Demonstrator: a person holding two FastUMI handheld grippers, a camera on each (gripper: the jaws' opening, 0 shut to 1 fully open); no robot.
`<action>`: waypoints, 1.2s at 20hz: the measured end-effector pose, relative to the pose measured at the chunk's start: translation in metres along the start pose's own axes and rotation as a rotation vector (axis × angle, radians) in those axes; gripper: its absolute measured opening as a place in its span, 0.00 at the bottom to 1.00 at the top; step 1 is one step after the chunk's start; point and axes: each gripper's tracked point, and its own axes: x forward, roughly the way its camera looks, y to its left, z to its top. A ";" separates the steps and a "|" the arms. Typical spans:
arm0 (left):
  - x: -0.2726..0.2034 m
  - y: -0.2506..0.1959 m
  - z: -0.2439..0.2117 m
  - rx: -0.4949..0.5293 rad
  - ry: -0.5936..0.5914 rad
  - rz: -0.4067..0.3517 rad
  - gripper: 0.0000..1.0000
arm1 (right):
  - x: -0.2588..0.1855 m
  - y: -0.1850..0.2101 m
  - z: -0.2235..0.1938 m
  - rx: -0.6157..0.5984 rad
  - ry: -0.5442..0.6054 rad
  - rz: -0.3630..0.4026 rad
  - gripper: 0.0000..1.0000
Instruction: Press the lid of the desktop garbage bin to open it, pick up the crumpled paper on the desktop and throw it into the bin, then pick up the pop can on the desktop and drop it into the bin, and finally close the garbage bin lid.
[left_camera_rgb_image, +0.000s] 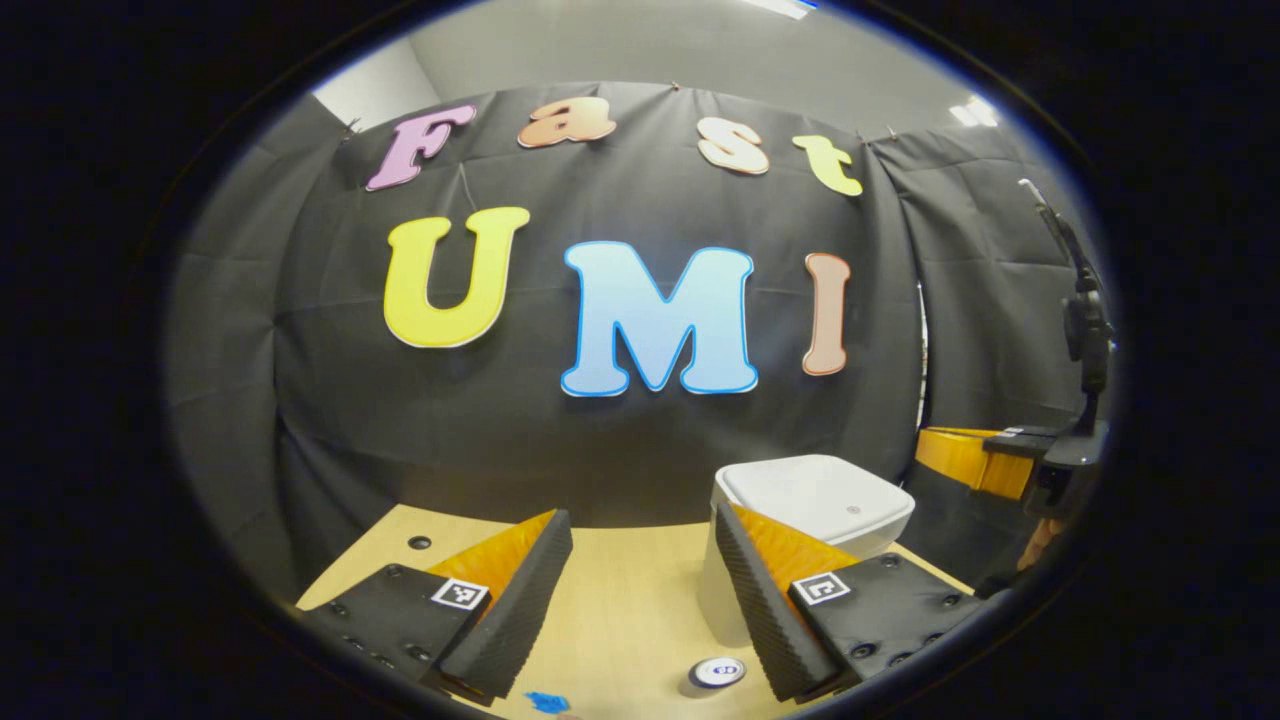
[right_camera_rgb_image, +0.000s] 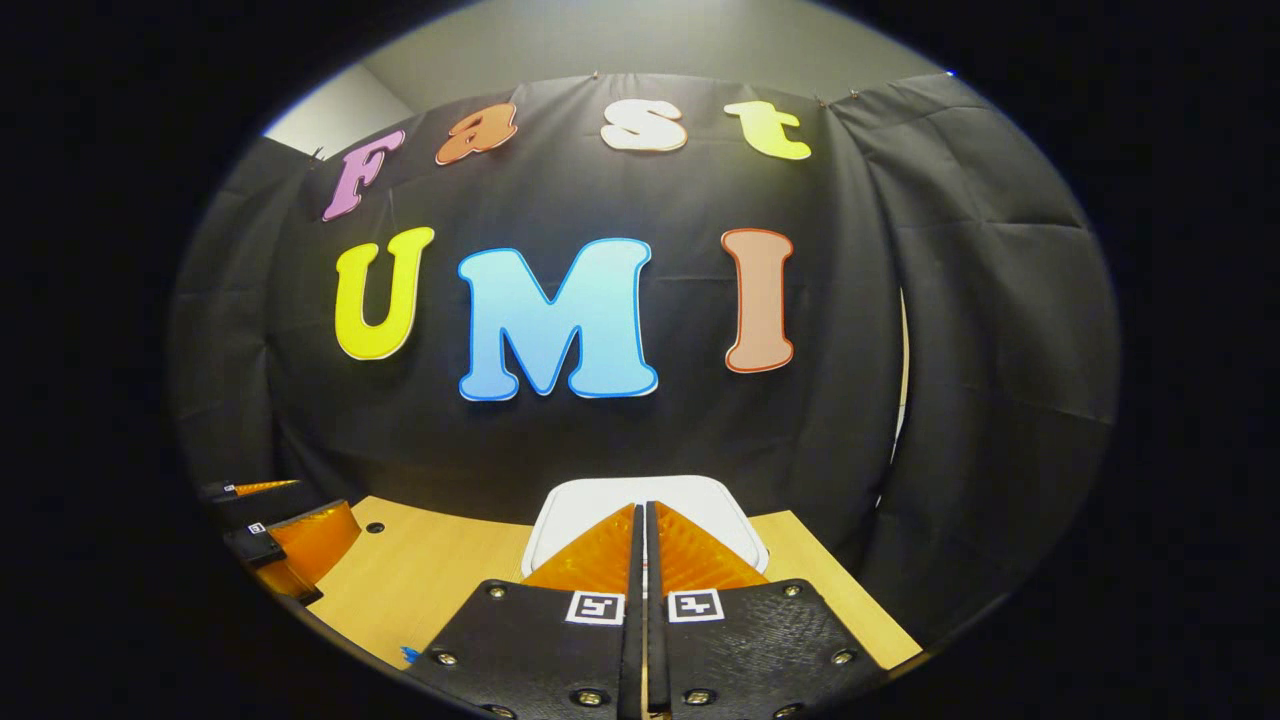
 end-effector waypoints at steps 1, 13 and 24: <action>0.000 0.000 0.000 0.000 0.000 0.002 0.94 | 0.002 0.000 -0.001 0.000 0.004 0.003 0.01; 0.010 0.018 -0.010 0.016 0.027 0.048 0.94 | 0.040 0.005 -0.051 0.019 0.140 0.034 0.02; 0.020 0.022 -0.020 0.003 0.053 0.072 0.95 | 0.055 0.004 -0.071 0.069 0.197 0.049 0.02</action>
